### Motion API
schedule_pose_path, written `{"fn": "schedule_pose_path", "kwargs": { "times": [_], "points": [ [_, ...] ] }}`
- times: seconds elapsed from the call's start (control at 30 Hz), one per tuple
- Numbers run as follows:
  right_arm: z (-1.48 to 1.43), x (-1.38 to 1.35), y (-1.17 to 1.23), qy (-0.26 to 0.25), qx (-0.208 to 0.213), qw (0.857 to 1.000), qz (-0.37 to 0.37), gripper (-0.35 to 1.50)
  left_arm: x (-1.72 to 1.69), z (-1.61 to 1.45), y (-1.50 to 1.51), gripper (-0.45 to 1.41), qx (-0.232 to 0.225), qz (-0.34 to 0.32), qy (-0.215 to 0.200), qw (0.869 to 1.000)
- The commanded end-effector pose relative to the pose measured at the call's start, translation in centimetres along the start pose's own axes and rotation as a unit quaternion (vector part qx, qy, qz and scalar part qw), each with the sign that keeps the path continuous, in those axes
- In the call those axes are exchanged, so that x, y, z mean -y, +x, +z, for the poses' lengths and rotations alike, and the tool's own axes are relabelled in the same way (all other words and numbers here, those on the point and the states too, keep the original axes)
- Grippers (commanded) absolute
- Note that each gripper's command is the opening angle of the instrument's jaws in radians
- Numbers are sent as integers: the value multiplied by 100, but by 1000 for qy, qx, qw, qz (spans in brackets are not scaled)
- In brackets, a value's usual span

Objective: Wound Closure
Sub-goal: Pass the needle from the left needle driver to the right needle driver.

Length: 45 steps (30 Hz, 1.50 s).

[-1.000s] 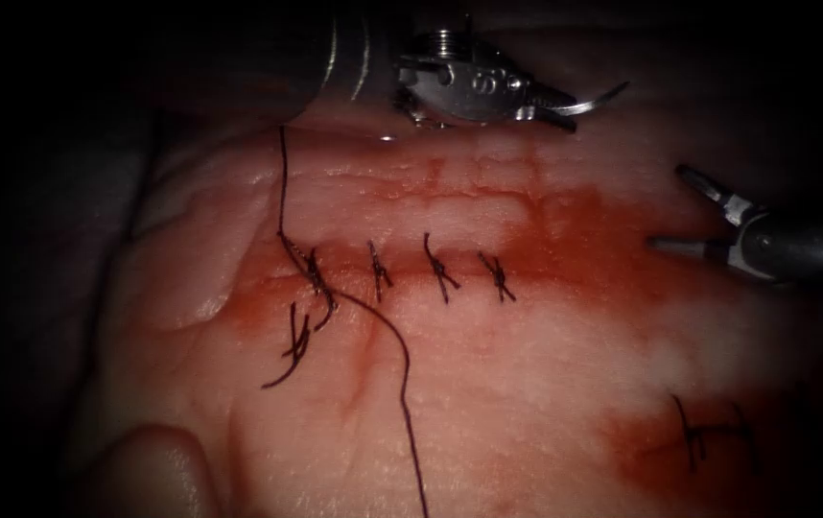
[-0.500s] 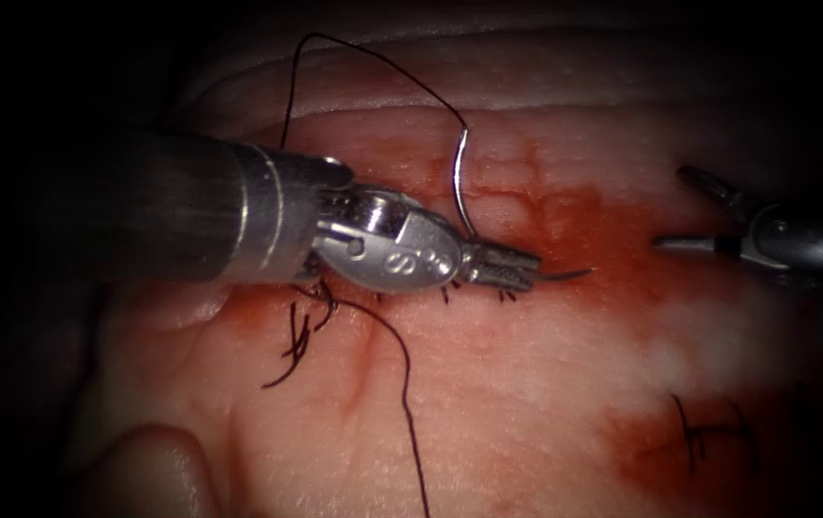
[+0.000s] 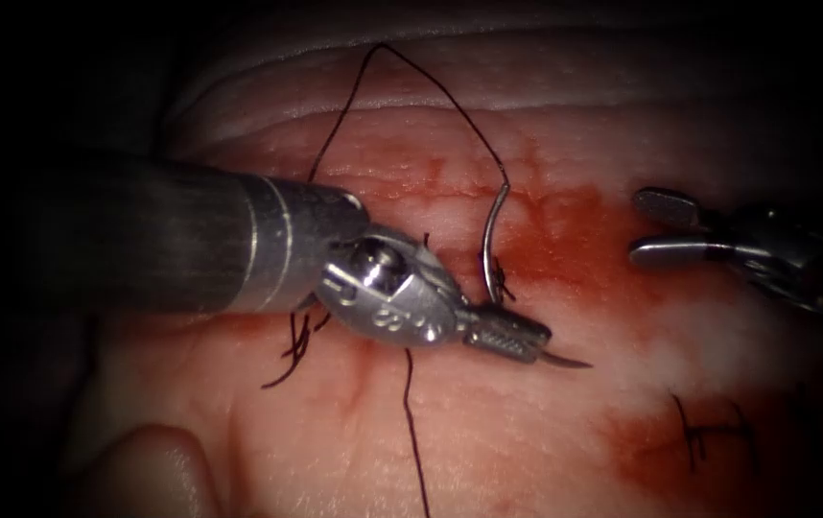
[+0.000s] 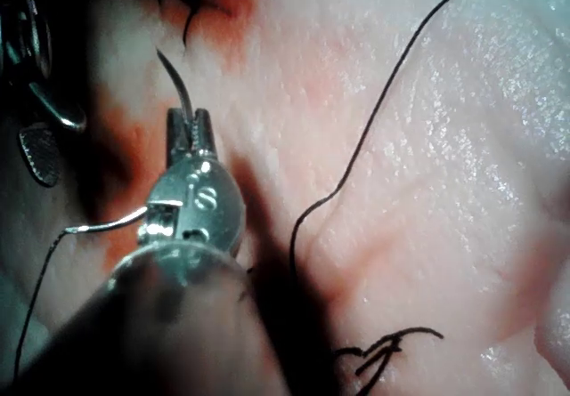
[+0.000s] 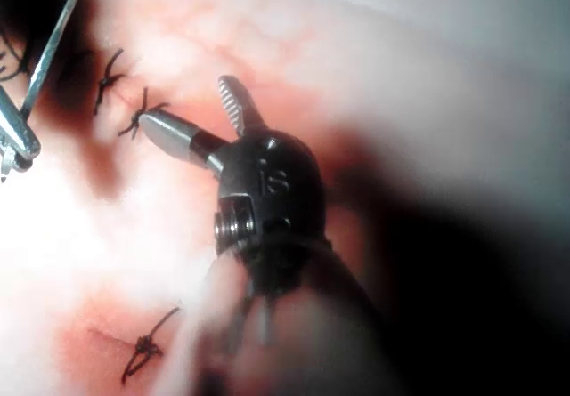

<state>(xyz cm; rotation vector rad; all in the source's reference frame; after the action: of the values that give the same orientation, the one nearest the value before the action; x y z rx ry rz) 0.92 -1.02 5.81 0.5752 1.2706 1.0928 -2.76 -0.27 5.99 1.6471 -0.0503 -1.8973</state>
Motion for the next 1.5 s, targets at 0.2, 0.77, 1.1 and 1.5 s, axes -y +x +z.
{"fn": "schedule_pose_path", "kwargs": {
  "times": [0.2, 0.77, 1.1, 1.5],
  "points": [
    [22, 19, -10, 80, -13, 996, 46, 69, -5, 5, 7, -45, -38, 31, -14, 999],
    [68, 62, -24, 186, -37, 976, 110, 76, -2, 10, 33, -45, -99, 66, -30, 992],
    [83, 76, -31, 212, -41, 968, 129, 69, 3, 10, 43, -45, -101, 70, -23, 992],
    [91, 80, -36, 218, -42, 964, 147, 34, 4, 11, 47, -45, -98, 71, -23, 992]
  ]
}}
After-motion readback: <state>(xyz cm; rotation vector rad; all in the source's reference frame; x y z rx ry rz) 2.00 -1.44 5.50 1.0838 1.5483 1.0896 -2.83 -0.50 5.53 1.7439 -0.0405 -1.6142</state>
